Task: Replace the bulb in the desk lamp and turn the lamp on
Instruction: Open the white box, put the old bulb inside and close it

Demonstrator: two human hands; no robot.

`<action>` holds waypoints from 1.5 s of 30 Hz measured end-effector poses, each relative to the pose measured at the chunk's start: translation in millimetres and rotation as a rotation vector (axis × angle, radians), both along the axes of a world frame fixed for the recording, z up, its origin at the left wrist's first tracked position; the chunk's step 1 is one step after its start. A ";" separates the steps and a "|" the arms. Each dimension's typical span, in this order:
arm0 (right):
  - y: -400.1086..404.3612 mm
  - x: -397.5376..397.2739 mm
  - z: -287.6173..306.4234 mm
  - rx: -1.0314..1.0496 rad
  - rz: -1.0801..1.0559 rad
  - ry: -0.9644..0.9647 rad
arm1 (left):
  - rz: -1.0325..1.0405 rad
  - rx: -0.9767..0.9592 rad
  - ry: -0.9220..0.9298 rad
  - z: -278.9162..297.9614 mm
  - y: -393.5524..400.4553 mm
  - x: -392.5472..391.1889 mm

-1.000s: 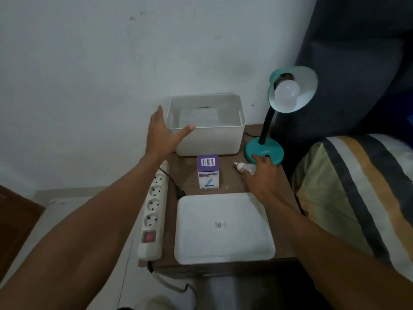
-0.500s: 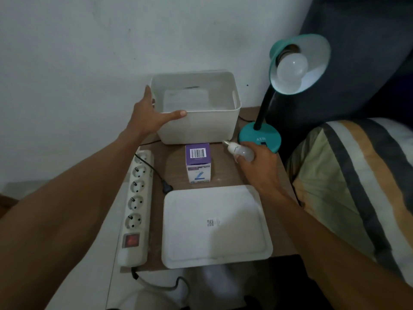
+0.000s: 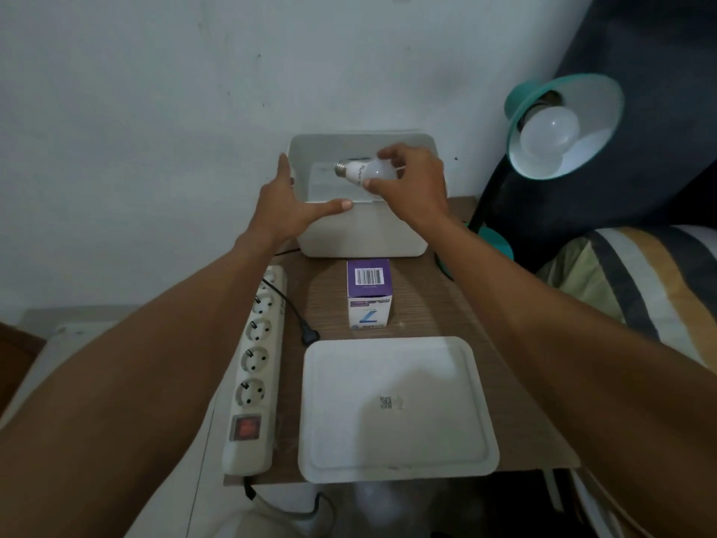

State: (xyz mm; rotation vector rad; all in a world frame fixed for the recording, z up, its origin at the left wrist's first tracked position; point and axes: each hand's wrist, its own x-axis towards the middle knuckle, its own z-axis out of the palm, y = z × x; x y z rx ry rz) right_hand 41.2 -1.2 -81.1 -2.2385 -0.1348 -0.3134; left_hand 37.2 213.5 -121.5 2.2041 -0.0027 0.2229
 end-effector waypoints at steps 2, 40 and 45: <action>6.4 10.1 -3.0 -0.038 0.008 0.076 | -0.002 -0.004 0.000 -1.1 0.0 0.6; -98.4 -239.9 -94.0 -0.117 -0.219 0.455 | 0.143 0.180 0.334 -49.6 -52.1 -255.4; -102.4 -266.4 -108.6 -0.087 -0.251 0.502 | 0.176 0.163 0.422 -64.1 -67.5 -279.2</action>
